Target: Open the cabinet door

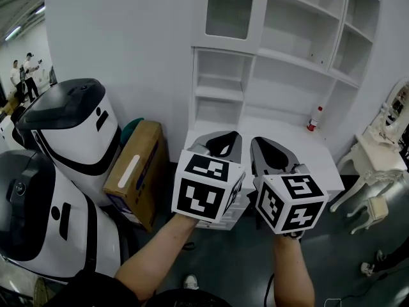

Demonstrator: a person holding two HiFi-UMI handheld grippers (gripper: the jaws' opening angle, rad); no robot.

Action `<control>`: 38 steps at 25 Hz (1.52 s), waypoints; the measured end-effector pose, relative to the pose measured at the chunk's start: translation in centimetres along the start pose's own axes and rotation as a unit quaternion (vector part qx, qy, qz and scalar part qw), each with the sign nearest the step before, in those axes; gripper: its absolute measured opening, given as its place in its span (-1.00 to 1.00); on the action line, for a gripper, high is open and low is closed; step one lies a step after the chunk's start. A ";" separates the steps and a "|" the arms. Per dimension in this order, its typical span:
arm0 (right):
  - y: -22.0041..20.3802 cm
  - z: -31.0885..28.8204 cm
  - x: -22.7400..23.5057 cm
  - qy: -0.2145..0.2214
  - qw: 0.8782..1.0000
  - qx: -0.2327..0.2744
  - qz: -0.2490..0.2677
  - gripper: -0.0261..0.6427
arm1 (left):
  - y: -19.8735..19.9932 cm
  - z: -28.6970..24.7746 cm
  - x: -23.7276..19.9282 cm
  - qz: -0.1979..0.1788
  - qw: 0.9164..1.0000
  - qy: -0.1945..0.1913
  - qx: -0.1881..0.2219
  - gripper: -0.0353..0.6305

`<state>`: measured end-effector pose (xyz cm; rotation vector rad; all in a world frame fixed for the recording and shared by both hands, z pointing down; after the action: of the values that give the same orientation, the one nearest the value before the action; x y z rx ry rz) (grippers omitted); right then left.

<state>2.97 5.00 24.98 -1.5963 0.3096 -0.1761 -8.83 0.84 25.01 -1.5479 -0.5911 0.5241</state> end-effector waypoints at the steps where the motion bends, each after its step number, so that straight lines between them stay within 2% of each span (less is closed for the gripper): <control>1: 0.2 -0.7 -0.1 -0.002 1.000 -0.001 0.001 -0.86 | 0.1 -0.3 -0.6 0.001 1.000 -0.003 0.000 -0.88; 11: 0.7 -5.3 -1.3 -0.020 1.000 -0.006 0.002 -0.86 | 0.1 -2.0 -5.2 0.007 1.000 -0.027 0.003 -0.88; 19: 0.7 -7.7 -0.4 -0.020 1.000 0.002 -0.006 -0.86 | 0.0 -3.6 -7.1 0.005 1.000 -0.023 0.011 -0.88; 28: 0.5 -10.6 4.0 -0.005 1.000 0.020 -0.008 -0.86 | 0.4 -8.2 -6.8 -0.014 1.000 -0.008 0.007 -0.88; 38: 1.1 -14.2 12.0 0.027 0.999 0.035 -0.002 -0.86 | 2.3 -16.3 -5.2 -0.024 0.999 0.028 0.022 -0.88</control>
<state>10.04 -12.20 23.67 -1.5240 0.3380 -0.2302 -2.10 -14.98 23.56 -1.4994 -0.5682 0.4526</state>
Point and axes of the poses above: the fingertips, and each gripper's own axes: z backward along the fingers, x to its right, y out of its top, the point moved 9 cm from there along z, backward along the fingers, and after that the axes turned 4 degrees about y, right-handed, at the moved point
